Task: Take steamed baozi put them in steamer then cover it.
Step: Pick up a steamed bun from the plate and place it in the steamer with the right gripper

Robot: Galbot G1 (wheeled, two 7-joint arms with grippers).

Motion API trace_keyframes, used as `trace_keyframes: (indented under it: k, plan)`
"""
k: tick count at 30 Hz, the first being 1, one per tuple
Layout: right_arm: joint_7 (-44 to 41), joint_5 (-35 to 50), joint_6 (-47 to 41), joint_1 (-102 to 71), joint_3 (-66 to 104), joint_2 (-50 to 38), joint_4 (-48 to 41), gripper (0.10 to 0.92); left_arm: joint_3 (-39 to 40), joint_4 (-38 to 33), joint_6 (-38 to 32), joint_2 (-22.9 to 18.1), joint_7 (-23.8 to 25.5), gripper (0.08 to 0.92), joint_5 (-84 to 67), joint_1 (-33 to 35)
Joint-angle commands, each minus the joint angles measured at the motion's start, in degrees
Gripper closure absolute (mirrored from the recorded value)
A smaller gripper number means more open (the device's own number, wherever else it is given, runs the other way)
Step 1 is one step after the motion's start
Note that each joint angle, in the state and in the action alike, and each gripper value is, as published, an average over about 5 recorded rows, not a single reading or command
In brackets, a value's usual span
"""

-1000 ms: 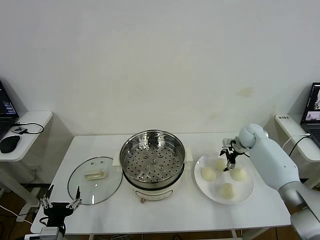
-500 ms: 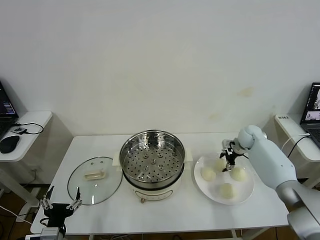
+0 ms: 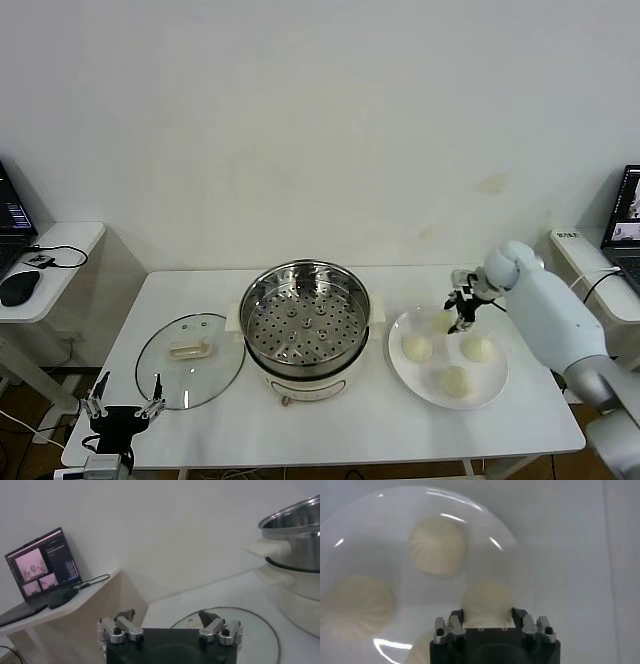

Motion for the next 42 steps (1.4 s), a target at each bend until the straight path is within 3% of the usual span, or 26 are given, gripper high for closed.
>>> trace_keyframes:
  k: [1, 6, 14, 20, 22, 33, 42]
  plan:
    - [-1.5, 9.6, -1.3, 8.0, -6.4, -3.6, 7.5, 0.417, 0.4, -0.4, 0.1, -0.1, 0.2, 0.177, 0.5, 0.1]
    - [-2.7, 16.9, -2.5, 18.7, -12.8, -0.9, 9.6, 0.415, 0.4, -1.3, 0.2, -0.1, 0.6, 0.177, 0.9, 0.5]
    - [-3.8, 21.0, -0.9, 26.5, -18.1, 11.1, 4.6, 0.416, 0.4, -2.1, 0.1, -0.8, 0.1, 0.177, 1.1, 0.6]
    - [-4.5, 23.2, 20.5, 27.4, -16.9, 20.9, -7.2, 0.415, 0.0, -2.2, 0.1, -0.9, -0.2, 0.177, 1.2, 0.9]
    - [-4.6, 22.5, 24.0, 27.6, -17.1, 22.4, -8.0, 0.415, -0.1, -2.1, 0.1, -0.9, -0.2, 0.177, 1.2, 0.9]
    - [-3.2, 13.7, 37.3, 28.9, -27.3, 21.5, 4.0, 0.413, 0.0, -1.4, 0.1, -1.1, 0.0, 0.177, 2.0, 0.6]
    - [-0.8, 6.5, 41.1, 28.3, -31.8, 20.7, 16.5, 0.406, -0.1, -1.3, 0.1, -1.4, 0.0, 0.177, 2.2, 0.8]
